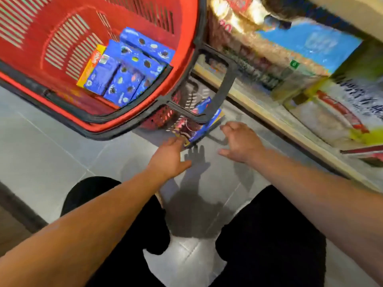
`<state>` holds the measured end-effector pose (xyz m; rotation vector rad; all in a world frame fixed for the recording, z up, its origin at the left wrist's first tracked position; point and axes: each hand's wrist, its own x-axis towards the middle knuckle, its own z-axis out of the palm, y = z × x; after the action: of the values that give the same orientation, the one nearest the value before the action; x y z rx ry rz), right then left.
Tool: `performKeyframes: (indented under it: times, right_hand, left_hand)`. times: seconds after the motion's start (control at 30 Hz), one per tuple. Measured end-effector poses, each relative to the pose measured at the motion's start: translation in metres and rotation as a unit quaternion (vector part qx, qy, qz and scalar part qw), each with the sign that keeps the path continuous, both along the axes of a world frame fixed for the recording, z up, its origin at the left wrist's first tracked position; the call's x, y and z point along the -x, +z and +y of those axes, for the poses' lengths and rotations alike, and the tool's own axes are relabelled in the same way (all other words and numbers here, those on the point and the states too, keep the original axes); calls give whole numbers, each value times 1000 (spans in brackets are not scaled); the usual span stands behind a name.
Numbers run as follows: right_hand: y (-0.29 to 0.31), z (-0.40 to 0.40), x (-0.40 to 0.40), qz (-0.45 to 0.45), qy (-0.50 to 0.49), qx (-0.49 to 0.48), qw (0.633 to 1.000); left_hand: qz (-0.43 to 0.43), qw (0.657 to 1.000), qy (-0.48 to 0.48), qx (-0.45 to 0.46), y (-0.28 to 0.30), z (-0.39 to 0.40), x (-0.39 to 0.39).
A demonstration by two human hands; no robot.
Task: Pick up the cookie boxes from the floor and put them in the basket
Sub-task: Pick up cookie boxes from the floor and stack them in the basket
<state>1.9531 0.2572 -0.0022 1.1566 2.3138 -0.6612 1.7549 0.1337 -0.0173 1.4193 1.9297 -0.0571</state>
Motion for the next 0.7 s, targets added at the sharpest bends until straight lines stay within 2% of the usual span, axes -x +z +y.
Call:
performKeyframes:
  times: [0.1, 0.2, 0.27, 0.37, 0.43, 0.5, 0.7]
  right_hand:
    - [-69, 25, 14, 5, 14, -54, 998]
    - [-124, 45, 30, 10, 31, -85, 996]
    - [-156, 51, 37, 18, 33, -106, 994]
    - [-200, 49, 46, 21, 62, -112, 991]
    - [-220, 39, 46, 17, 64, -98, 993]
    - [-231, 31, 44, 28, 63, -102, 992]
    - [-227, 24, 30, 44, 133, -183, 973]
  left_hand:
    - [-17, 999, 32, -22, -81, 30, 6]
    - [-40, 998, 38, -18, -133, 60, 11]
    - [15, 996, 36, -83, -168, 72, 12]
    - [120, 985, 43, -119, -206, 78, 10]
    - [147, 981, 52, -114, -217, 75, 6]
    - [136, 985, 58, -92, -225, 70, 5]
    - [115, 990, 54, -54, -247, 68, 18]
